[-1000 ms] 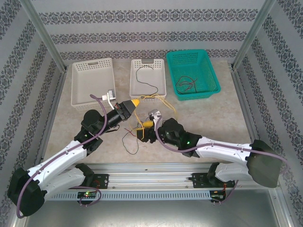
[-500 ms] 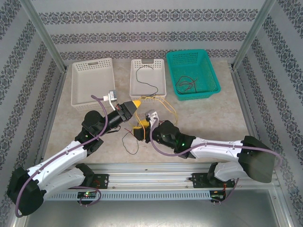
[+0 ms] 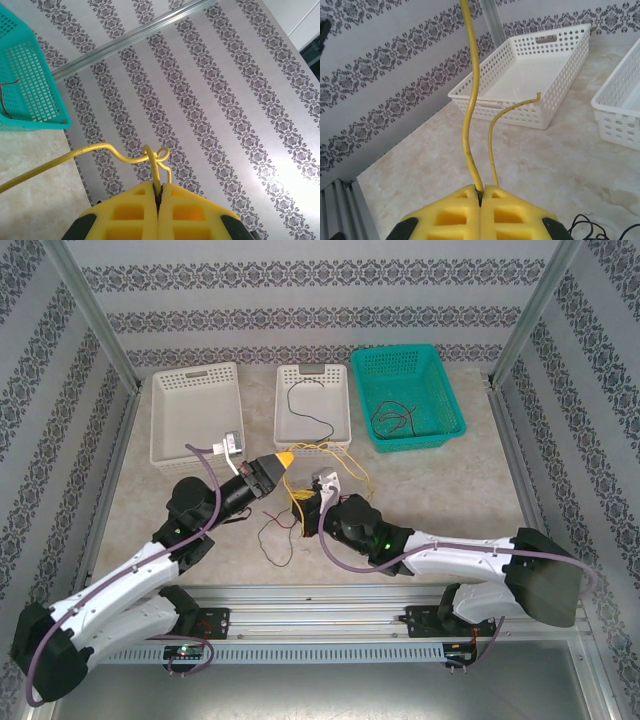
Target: Untangle the cables
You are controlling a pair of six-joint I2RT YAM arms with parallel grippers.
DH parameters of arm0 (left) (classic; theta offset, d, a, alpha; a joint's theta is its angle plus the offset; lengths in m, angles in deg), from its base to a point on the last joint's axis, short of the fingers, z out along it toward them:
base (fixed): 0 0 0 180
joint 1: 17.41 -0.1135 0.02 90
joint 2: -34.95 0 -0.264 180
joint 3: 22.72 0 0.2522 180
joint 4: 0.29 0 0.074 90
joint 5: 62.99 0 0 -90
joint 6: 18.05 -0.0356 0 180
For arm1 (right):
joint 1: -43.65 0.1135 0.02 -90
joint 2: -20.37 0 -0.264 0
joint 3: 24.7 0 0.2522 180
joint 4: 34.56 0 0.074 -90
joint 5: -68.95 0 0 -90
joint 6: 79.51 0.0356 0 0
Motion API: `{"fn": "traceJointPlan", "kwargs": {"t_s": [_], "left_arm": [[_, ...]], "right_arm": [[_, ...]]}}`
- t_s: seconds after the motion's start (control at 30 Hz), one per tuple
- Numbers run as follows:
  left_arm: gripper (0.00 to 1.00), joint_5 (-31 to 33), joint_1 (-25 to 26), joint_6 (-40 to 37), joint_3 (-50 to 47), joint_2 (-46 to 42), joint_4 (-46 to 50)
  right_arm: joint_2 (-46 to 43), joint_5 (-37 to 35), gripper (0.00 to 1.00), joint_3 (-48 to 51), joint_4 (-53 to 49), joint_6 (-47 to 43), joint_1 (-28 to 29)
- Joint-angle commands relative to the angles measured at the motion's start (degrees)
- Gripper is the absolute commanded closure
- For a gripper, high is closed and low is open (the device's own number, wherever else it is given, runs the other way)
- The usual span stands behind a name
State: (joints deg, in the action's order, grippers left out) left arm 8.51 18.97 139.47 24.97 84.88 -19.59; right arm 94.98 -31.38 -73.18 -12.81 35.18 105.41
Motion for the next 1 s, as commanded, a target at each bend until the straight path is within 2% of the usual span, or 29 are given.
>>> {"fn": "traceJointPlan", "kwargs": {"t_s": [0.0,0.23,0.37,0.63,0.8,0.97], "left_arm": [[1.00,1.4,-0.3,-2.8,2.8,-3.1,2.7],[1.00,0.9,-0.5,-1.4,2.6,-1.6,-0.1],[1.00,0.9,-2.2,-5.2,5.3,-4.6,7.7],[1.00,-2.6,-10.3,-10.2,12.4,-8.1,24.3],[1.00,-4.0,-15.4,-15.1,18.6,-8.2,35.9],[1.00,-1.9,-20.2,-21.1,25.3,-7.7,46.7]], "right_arm": [[-3.0,-1.7,1.00,3.1,2.1,0.3,0.0],[-4.8,-1.9,1.00,4.0,1.6,0.5,0.0],[-9.6,-5.1,1.00,7.7,-0.7,1.6,-1.0],[-22.1,-7.2,1.00,16.3,-8.1,6.9,-5.7],[-31.6,-10.2,1.00,19.5,-18.1,9.7,-8.4],[-41.3,-12.4,1.00,21.8,-27.6,13.4,-12.0]]}}
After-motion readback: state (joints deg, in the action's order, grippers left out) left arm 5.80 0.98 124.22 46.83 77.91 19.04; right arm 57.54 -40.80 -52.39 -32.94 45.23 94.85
